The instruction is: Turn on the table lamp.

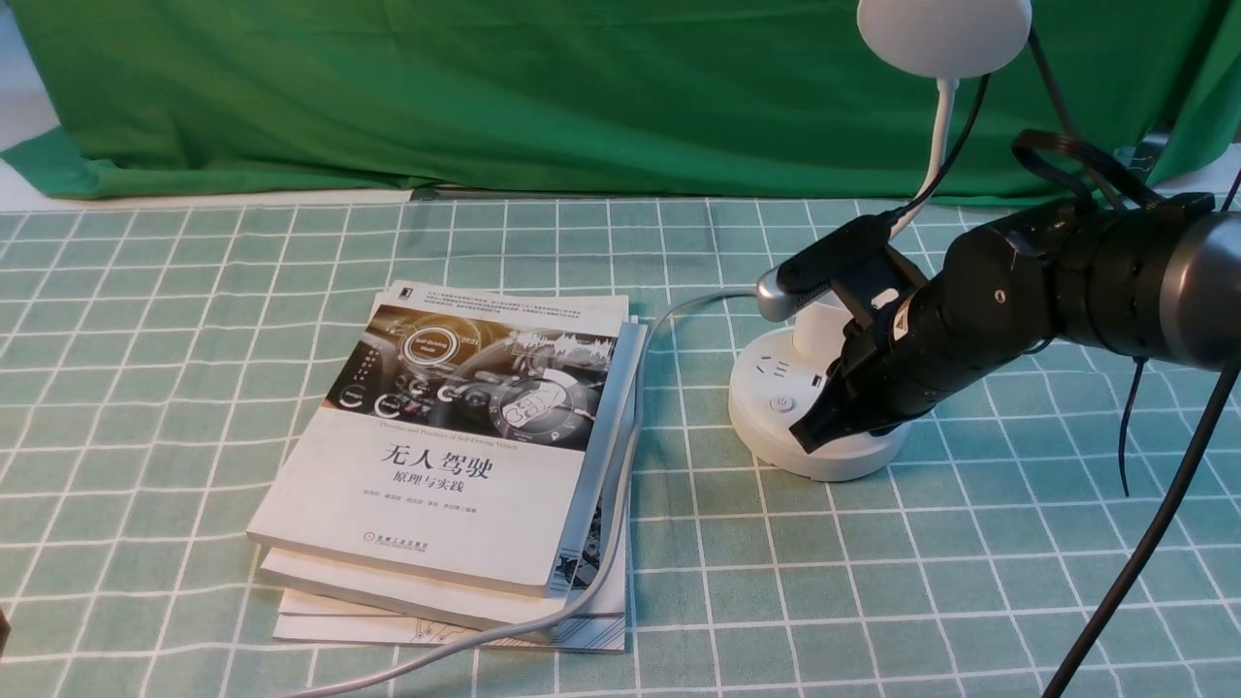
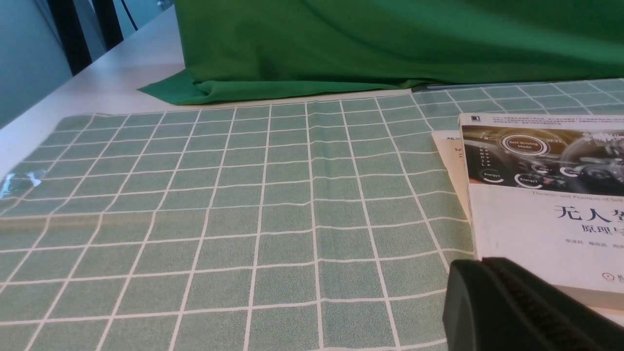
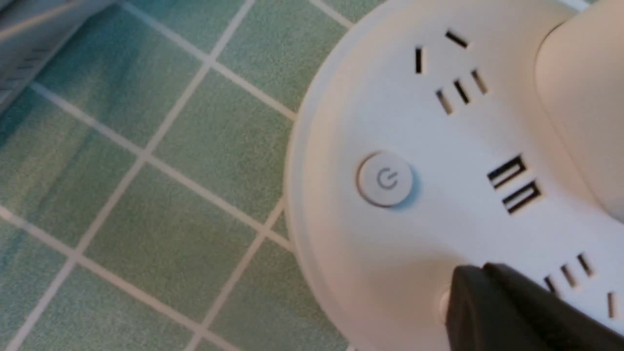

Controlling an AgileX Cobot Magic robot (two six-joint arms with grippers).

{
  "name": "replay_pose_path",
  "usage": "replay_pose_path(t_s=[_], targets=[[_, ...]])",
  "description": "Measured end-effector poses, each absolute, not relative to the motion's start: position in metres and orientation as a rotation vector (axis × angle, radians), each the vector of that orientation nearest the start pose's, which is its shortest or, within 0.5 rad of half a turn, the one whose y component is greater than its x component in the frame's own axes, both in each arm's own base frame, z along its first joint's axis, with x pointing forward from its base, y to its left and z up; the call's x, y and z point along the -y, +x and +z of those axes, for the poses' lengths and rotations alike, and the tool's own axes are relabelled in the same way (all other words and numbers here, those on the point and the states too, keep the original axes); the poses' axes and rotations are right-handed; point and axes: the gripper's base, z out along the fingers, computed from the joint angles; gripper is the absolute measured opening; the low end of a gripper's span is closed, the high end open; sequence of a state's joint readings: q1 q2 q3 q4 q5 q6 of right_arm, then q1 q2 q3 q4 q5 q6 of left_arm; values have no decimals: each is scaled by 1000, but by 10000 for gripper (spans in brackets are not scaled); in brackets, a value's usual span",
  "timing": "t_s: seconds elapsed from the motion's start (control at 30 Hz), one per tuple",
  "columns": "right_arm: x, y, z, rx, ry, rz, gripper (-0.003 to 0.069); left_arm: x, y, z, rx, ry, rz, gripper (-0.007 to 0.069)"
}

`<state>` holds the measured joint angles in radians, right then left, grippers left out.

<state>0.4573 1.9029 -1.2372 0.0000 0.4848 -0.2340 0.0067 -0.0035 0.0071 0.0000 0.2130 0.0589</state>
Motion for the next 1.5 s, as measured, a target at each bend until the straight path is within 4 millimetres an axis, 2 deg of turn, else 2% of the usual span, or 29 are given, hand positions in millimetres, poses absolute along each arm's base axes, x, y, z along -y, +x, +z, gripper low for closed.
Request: replay_pose_path(t_s=[0.67, 0.83, 0.93, 1.0, 1.07, 1.13, 1.17, 1.27, 1.3, 1.4, 1.5], targets=[[-175, 357, 173, -2518, -913, 65, 30, 0, 56, 192, -1700, 44, 49, 21], [-170, 346, 186, -2558, -909, 63, 35, 0, 56, 192, -1700, 44, 49, 21], [-165, 336, 212, -2557, -880, 71, 38, 0, 56, 192, -1700, 44, 49, 21], [-159, 323, 239, -2518, -838, 85, 38, 0, 56, 192, -1700, 44, 49, 21], [-153, 311, 252, -2502, -810, 94, 39, 0, 56, 192, -1700, 44, 49, 21], [-146, 297, 262, -2491, -782, 104, 41, 0, 56, 192, -1700, 44, 49, 21], [-139, 283, 265, -2493, -762, 110, 43, 0, 56, 192, -1700, 44, 49, 21], [-129, 262, 268, -2487, -727, 122, 48, 0, 56, 192, -1700, 44, 49, 21], [-121, 247, 272, -2464, -695, 135, 52, 0, 56, 192, -1700, 44, 49, 21], [-107, 218, 285, -2331, -610, 183, 56, 0, 56, 192, -1700, 44, 49, 21], [-92, 187, 308, -2150, -522, 240, 56, 0, 56, 192, -1700, 44, 49, 21]])
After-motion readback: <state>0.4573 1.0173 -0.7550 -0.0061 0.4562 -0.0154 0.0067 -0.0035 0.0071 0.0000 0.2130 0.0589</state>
